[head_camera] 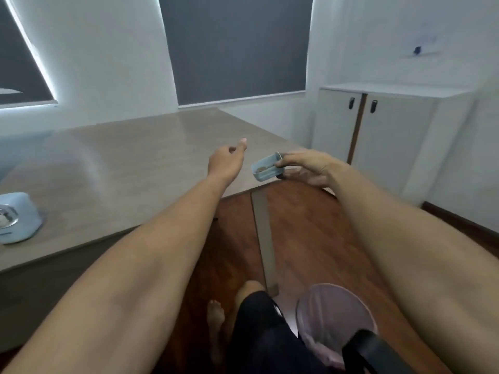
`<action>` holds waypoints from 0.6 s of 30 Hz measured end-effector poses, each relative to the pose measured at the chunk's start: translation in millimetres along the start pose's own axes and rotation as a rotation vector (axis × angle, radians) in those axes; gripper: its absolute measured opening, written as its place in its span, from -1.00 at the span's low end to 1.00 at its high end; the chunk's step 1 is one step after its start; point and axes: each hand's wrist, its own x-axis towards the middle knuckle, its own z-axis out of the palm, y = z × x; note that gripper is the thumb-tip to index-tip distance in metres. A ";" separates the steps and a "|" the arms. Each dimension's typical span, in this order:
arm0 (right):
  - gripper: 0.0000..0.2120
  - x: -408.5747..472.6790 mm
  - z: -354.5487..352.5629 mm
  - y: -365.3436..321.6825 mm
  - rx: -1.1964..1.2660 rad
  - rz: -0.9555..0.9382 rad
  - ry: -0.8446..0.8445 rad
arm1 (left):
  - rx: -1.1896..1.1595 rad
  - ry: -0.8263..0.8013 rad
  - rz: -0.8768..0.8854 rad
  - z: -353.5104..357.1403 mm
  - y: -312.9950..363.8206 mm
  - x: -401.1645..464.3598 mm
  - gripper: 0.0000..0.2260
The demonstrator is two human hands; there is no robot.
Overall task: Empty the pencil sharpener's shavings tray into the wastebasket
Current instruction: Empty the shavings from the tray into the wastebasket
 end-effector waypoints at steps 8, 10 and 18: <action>-0.67 -61.2 -132.0 60.1 -0.048 0.127 0.221 | 0.002 -0.295 -0.020 147.0 1.5 -37.9 -0.59; -0.64 -70.7 -156.4 84.6 -0.045 0.159 0.251 | 0.010 -0.369 -0.046 180.3 -16.5 -48.1 -0.53; -0.51 -79.7 -229.4 224.1 0.118 0.356 0.336 | 0.108 -0.548 -0.242 302.7 -128.7 -98.6 -0.45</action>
